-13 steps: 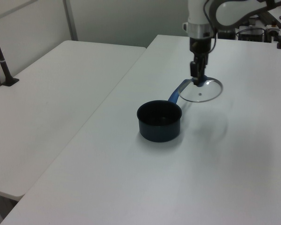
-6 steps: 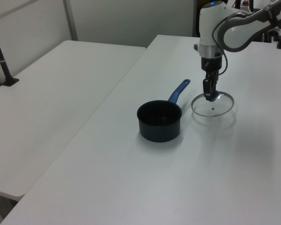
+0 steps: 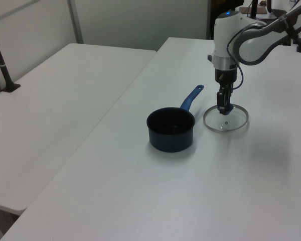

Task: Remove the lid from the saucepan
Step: 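Lower the glass lid onto the table beside the saucepan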

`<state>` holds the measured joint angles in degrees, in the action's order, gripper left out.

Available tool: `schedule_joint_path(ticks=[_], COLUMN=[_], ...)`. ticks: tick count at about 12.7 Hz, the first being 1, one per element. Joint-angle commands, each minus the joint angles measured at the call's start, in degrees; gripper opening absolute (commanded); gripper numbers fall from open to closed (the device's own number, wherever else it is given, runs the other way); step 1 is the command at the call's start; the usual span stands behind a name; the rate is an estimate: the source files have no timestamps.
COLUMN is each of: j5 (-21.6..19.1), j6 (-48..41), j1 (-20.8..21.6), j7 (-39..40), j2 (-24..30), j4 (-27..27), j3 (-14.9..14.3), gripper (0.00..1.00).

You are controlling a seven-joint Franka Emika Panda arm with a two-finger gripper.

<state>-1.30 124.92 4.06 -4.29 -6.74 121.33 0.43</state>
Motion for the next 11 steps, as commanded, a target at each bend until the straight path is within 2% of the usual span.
schedule_joint_path(ticks=[1, 3, 4, 6, 8, 9, 11], j5=[-0.3, -0.2, 0.2, 1.3, 1.4, 1.4, 1.6], j6=[0.7, 0.2, 0.2, -0.1, -3.1, -5.3, -11.3], j1=[-1.1, -1.3, -1.3, -1.4, -1.4, -1.4, -1.3], j7=[1.6, 2.7, 2.8, 2.8, 3.1, 2.8, 1.6], j2=[-0.8, -1.9, -2.3, -2.5, -2.1, -1.7, 1.2], j4=[0.7, 0.6, 0.4, 0.1, -1.9, -3.8, -9.1], j3=[-0.2, -0.3, -0.5, -0.5, -0.5, -0.5, -0.5], gripper=[0.4, 0.54, 0.55, 0.65, 0.9, 1.0, 1.0])
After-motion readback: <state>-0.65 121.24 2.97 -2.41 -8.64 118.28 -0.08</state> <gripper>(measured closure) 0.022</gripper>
